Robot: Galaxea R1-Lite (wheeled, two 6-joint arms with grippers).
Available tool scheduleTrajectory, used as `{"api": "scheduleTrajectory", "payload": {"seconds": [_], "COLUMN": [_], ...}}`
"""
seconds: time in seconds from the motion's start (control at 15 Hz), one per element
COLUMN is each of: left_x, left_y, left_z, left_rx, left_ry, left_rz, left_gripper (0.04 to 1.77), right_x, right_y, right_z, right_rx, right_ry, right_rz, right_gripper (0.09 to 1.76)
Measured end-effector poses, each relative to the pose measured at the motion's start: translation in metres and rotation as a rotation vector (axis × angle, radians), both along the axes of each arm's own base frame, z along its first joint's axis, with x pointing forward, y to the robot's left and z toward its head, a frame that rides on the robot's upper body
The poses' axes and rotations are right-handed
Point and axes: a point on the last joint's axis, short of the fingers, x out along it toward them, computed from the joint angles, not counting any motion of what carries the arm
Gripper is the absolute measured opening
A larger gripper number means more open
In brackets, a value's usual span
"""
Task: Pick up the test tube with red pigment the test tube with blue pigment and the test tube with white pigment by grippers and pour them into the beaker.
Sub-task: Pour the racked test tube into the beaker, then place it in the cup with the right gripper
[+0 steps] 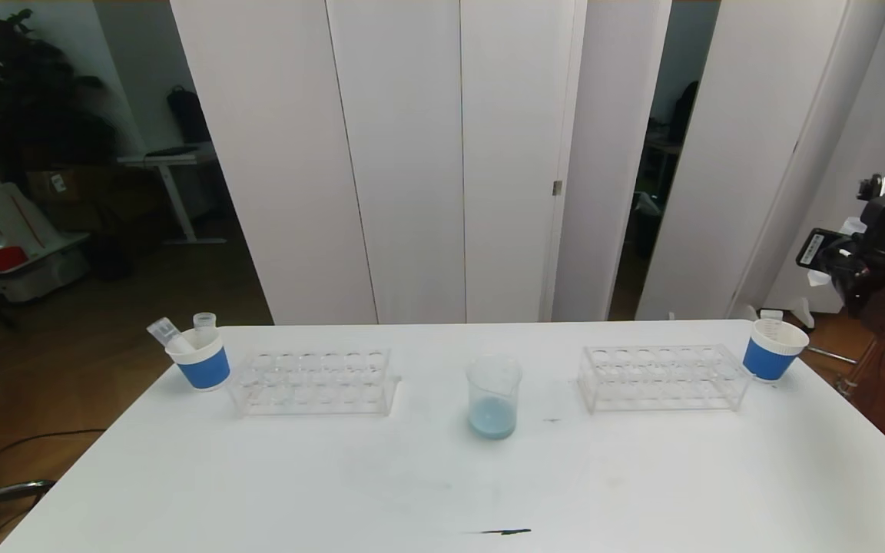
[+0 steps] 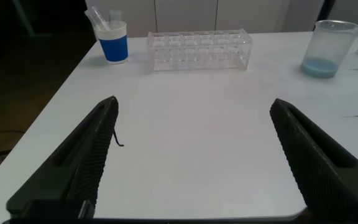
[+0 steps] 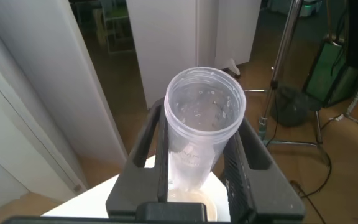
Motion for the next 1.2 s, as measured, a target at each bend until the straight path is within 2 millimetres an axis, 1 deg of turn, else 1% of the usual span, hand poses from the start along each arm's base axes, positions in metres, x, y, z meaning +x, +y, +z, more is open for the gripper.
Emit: {"api": "scheduleTrajectory", "payload": {"seconds": [0.4,0.6,0.87,1.2], "left_x": [0.000,0.000,0.000,0.000], "left_y": [0.000,0.000,0.000,0.000], "left_z": [0.000,0.000,0.000,0.000], "left_rx": [0.000,0.000,0.000,0.000], "left_ry": [0.000,0.000,0.000,0.000], "left_rz": [0.000,0.000,0.000,0.000], "left_gripper": [1.74,1.74,1.74,1.74], "right_x": [0.015,0.019,0.021,0.022], "right_y": [-0.005,-0.006,-0.011,-0.011], "right_z": [-0.055,-0.077,-0.096,-0.111], "right_rx": [0.020,0.034,0.038,0.041], "right_ry": [0.078,0.120,0.143,0.171], "right_rz": [-0.009,-0.011,-0.022,-0.024], "right_gripper": [0.58,0.58,0.58,0.58]}}
